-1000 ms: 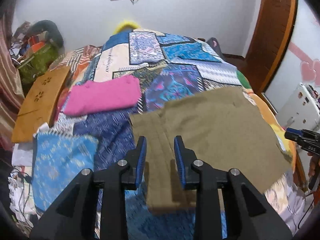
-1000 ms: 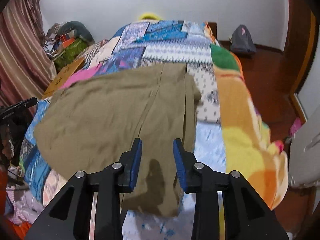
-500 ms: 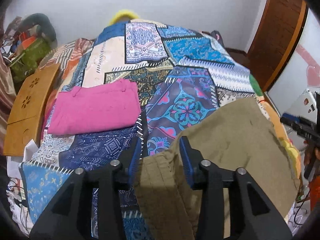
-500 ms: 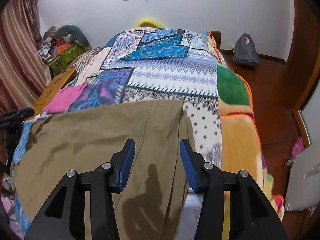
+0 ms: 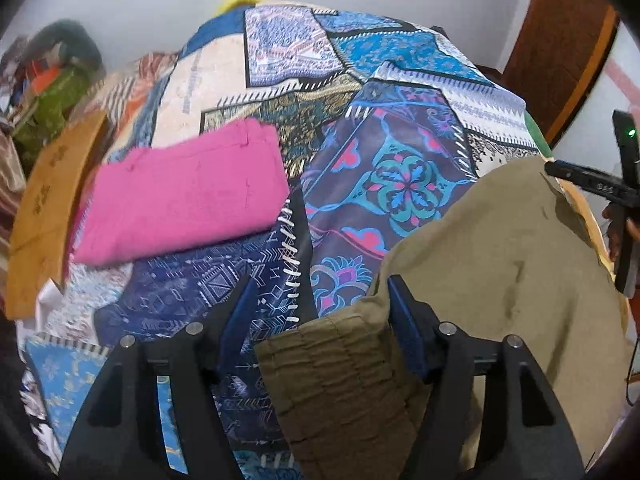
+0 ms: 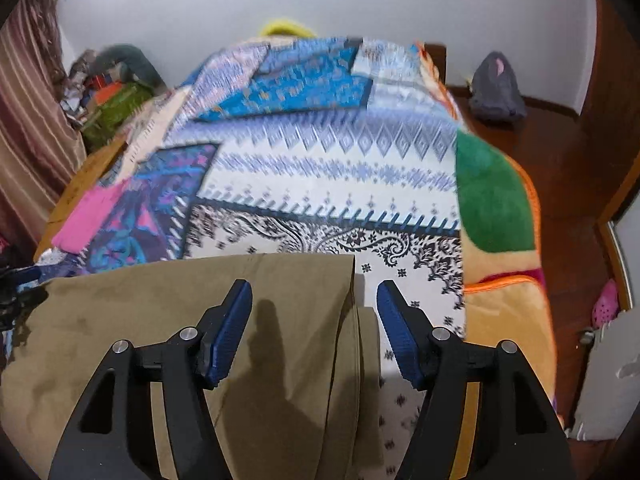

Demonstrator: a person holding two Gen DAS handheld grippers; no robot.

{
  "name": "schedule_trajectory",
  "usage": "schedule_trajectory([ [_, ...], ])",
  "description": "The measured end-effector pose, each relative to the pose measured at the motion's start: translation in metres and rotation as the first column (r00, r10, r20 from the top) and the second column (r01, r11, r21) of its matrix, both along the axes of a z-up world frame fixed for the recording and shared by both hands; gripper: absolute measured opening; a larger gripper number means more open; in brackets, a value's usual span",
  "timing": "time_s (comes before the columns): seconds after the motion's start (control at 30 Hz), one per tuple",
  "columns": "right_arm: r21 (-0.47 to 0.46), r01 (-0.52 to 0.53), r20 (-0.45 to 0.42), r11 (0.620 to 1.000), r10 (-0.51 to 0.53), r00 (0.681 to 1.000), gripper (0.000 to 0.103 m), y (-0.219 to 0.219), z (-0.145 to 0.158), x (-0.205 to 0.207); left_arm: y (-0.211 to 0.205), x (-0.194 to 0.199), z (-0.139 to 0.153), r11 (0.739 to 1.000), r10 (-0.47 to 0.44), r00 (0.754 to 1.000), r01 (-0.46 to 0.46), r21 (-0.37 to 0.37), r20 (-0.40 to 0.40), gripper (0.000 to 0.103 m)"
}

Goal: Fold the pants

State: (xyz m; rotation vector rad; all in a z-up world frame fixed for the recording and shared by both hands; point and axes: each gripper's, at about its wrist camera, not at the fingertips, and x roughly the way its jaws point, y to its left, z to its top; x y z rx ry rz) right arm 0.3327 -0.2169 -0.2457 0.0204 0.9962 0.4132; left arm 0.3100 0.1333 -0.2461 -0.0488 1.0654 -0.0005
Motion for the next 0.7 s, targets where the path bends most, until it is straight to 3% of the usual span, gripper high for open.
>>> schedule_trajectory([
  [0.07,-0.015,-0.014,-0.046,1.000,0.013,0.999,0.026,0.003,-0.012,0.007,0.003,0.000,-0.003,1.000,0.013,1.000,-0.013,-0.015,-0.001,0.066],
  [0.17,0.004,-0.016,-0.046,1.000,0.016,0.999,0.011,0.002,-0.018,0.005,0.004,0.000,-0.006,1.000,0.018,1.000,-0.018,-0.018,-0.004,0.068],
  [0.3,-0.007,0.002,0.020,1.000,-0.002,1.000,0.006,-0.001,-0.010,-0.003,0.005,-0.001,-0.009,0.999,0.033,0.999,-0.033,-0.017,-0.003,0.072],
  [0.4,-0.122,0.018,0.109,0.992,-0.004,0.994,0.005,0.009,-0.003,-0.005,0.004,0.000,-0.009,0.999,0.038,0.999,-0.038,0.007,0.002,0.076],
  [0.5,-0.201,0.007,0.133,0.979,0.020,0.991,0.005,0.019,0.000,-0.004,0.002,0.003,-0.009,0.997,0.022,1.000,-0.022,0.069,0.007,0.078],
  [0.57,-0.205,0.011,0.118,0.979,0.014,0.993,0.006,0.018,0.001,-0.002,0.004,0.004,-0.007,0.997,0.028,1.000,-0.028,0.066,0.002,0.078],
  [0.63,-0.199,0.027,0.071,0.980,-0.013,0.997,0.012,0.013,0.003,-0.003,0.008,0.003,-0.002,0.998,0.035,0.999,-0.036,0.048,0.003,0.078],
  [0.7,-0.183,0.030,0.054,0.983,-0.020,0.998,0.034,0.007,0.012,-0.011,0.011,0.000,0.008,0.999,0.034,0.999,-0.034,0.029,0.016,0.078],
])
